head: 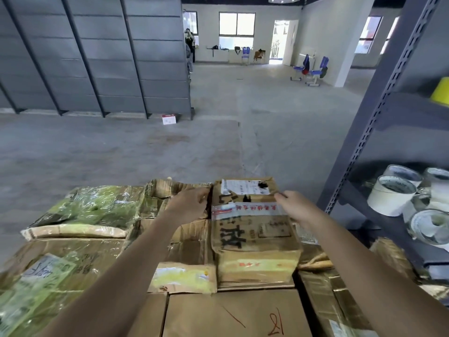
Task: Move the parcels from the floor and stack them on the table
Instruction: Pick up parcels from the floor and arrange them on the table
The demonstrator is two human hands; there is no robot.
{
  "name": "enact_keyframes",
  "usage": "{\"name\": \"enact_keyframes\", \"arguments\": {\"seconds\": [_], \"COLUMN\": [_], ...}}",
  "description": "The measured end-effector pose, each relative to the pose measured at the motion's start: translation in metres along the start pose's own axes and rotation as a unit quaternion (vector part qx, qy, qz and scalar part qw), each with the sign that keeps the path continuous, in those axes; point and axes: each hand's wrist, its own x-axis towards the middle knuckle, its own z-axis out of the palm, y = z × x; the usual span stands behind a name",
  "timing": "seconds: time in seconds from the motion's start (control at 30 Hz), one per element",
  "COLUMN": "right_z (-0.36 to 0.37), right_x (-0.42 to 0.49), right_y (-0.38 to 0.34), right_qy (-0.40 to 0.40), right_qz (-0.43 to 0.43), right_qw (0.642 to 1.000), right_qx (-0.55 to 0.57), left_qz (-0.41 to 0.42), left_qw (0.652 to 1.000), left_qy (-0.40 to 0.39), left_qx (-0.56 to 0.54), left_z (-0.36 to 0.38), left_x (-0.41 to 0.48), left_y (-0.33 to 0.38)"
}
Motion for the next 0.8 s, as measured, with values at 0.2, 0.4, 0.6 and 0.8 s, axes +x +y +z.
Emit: {"name": "enact_keyframes", "arguments": {"seconds": [0.2, 0.4, 0.6, 0.8], "right_z": [0.014, 0.019, 0.031, 0.051], "right_x": [0.0, -0.005, -0.013, -0.03], "right_y": [0.0, -0.002, 0.001, -0.013], "right_qy": [0.025, 0.031, 0.132, 0.124], "right_qz": [-0.008, -0.033, -0.067, -0.145], "right_qw": [0.998, 0.992, 0.97, 0.94], "right_qx": [-0.055, -0.122, -0.192, -0.283], "left_qz": [0.001, 0.032, 0.05, 0.079], "left_qw": [0.999, 0.997, 0.994, 0.996], "left_qy": [-0.033, 0.009, 0.099, 0.032], "left_qx": [0.002, 0.063, -0.012, 0.021], "left_z": [-0.002, 0.013, 0.018, 0.015], "left_x": [-0.007, -0.01, -0.018, -0.026], "left_y": [-0.011, -0.012, -0.018, -0.017]}}
